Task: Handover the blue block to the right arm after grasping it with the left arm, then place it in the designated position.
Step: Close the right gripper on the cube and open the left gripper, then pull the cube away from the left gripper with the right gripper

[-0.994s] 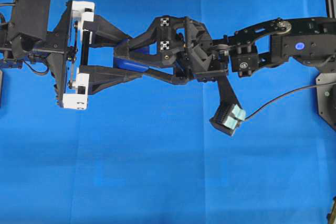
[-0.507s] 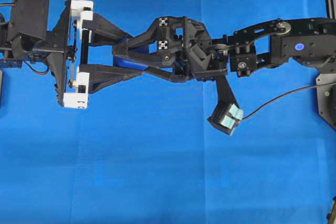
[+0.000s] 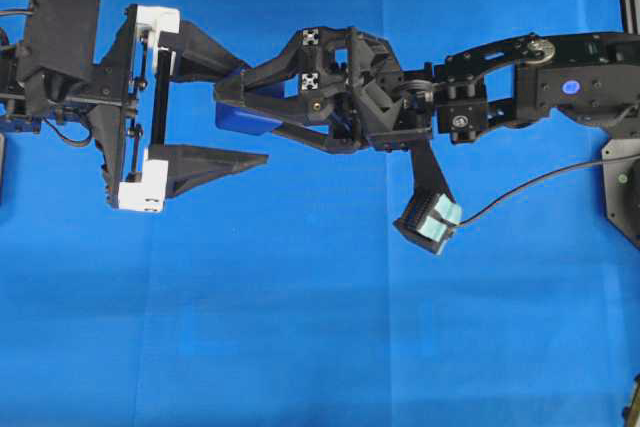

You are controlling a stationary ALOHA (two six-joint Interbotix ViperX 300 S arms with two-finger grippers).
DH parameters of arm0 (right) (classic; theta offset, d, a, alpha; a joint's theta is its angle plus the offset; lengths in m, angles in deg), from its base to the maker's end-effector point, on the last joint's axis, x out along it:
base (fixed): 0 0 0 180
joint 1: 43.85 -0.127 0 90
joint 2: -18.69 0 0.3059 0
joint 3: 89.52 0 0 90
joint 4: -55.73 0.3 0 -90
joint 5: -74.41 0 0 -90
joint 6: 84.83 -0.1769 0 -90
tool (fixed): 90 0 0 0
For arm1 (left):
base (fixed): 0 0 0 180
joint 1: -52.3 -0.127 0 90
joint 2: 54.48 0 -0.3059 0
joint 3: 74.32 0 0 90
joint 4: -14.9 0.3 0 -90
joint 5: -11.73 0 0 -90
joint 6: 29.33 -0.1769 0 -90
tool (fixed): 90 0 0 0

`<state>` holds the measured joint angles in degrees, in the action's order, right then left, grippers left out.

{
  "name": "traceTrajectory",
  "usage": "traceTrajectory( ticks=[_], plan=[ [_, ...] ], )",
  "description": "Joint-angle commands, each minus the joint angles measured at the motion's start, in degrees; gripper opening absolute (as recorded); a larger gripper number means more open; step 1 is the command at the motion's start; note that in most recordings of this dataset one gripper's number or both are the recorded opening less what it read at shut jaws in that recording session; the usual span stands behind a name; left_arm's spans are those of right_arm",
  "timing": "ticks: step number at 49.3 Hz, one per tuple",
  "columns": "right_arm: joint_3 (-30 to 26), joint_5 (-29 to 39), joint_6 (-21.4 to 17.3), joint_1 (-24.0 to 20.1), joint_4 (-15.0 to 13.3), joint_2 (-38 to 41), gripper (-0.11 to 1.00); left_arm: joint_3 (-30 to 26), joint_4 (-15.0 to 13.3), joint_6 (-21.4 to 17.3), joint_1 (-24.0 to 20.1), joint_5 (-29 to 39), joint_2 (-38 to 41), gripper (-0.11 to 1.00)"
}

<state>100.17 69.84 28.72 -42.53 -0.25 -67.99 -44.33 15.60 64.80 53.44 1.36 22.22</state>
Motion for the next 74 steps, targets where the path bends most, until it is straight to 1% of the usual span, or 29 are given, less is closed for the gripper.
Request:
traceTrajectory(
  ticks=[1, 13, 23, 29, 44, 50, 64, 68, 71, 74],
  plan=[
    [-1.6, -0.2, -0.2, 0.2, 0.3, -0.7, 0.56, -0.7, -0.1, 0.1, 0.3, -0.7, -2.0, 0.92],
    [-0.6, -0.2, -0.2, 0.1, 0.2, -1.6, 0.56, 0.6, -0.1, 0.1, -0.1, -0.5, -4.1, 0.93],
    [3.3, 0.4, -0.2, 0.1, 0.3, -5.3, 0.56, 3.1, -0.1, 0.1, -0.4, -0.6, -7.5, 0.93],
    [6.0, 1.1, -0.3, 0.1, 0.8, -8.3, 0.56, 4.0, -0.1, 0.1, -0.4, -0.4, -8.9, 0.93],
    [11.7, 2.2, -0.2, 0.1, 2.2, -15.2, 0.56, 4.4, -0.1, 0.1, -0.4, -0.4, -9.6, 0.93],
    [12.3, 2.6, -0.3, 0.1, 2.6, -16.0, 0.56, 4.3, -0.1, -0.1, -0.4, -0.3, -9.4, 0.93],
    [11.6, 2.6, -0.3, 0.0, 2.8, -14.9, 0.56, 4.0, -0.1, -0.3, -0.4, -0.3, -9.0, 0.93],
    [11.5, 2.5, -0.9, 0.0, 4.1, -14.9, 0.56, 4.0, -0.1, -0.3, -0.4, -0.3, -8.9, 0.93],
    [11.5, 2.4, -2.4, 0.0, 5.8, -15.0, 0.56, 4.0, -0.1, -0.3, -0.4, -0.3, -8.9, 0.93],
    [11.4, 2.3, -4.7, 0.0, 7.5, -14.9, 0.56, 4.0, -0.1, -0.3, -0.4, -0.3, -8.9, 0.93]
  ],
)
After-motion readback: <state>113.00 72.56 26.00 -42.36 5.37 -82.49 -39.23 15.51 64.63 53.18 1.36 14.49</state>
